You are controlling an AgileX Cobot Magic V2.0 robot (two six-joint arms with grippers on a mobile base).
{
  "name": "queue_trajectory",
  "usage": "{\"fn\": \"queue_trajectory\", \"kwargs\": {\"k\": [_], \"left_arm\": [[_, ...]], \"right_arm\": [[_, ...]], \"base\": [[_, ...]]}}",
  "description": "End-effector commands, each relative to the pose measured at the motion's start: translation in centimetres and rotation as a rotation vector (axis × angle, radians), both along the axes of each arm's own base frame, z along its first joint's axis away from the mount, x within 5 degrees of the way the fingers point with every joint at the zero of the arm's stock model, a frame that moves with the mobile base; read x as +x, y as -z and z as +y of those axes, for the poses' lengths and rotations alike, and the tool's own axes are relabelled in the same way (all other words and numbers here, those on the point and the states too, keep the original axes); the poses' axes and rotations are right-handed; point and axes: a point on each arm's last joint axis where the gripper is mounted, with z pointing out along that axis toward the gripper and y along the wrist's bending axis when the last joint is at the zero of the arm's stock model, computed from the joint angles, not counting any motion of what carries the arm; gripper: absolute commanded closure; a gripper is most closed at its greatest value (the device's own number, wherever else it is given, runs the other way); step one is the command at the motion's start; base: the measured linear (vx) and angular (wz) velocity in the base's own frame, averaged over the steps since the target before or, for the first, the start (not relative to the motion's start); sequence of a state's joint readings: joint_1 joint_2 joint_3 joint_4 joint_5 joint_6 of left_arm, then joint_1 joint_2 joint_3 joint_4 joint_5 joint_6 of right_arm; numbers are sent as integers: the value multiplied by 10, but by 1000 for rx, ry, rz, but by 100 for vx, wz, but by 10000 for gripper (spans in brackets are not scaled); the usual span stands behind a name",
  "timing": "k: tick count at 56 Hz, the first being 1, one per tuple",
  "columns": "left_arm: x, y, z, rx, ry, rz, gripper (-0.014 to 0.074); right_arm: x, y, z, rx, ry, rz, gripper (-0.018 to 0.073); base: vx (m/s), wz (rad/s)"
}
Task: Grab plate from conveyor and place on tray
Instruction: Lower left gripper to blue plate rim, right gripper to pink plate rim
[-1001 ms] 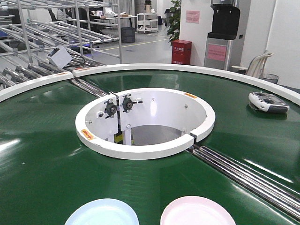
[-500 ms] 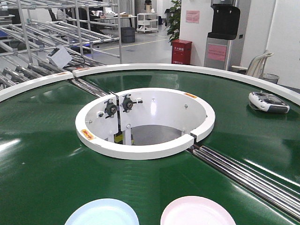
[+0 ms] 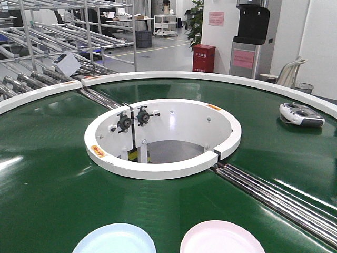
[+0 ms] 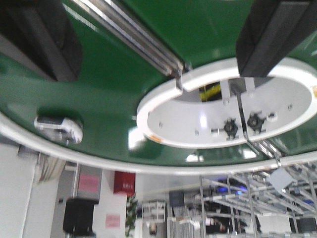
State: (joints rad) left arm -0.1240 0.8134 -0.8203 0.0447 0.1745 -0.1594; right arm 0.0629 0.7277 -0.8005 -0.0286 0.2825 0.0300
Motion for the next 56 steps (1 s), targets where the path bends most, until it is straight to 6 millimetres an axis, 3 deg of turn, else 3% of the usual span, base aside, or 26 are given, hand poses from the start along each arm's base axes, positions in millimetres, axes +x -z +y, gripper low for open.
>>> {"fn": "queue_trajectory", "kwargs": {"k": [1,11,18,30,42,56], "left_arm": [[3,-12,-2,-69,8,7,40],[47,-4,-9,-60,6,309,40],[85,19,-19,-50,45,527,40],[132,80,-33,-84,109,741,40],[155,118,-36,-63,104,840,40],[170,154,-38,-56,93,939,40]], "right_arm": [[10,-14,0,5,3,30,-70],[61,-17,4,9,2,372,-24],[103,-8,14,25,-47,557,-24],[161,50,47,-42,-114,774,-24],[191,100,49,-35,-83,924,-24],[207,135,52,-40,-76,1009,-24]], "base": [[0,0],[0,0],[0,0],[0,0],[0,0],[0,0]]}}
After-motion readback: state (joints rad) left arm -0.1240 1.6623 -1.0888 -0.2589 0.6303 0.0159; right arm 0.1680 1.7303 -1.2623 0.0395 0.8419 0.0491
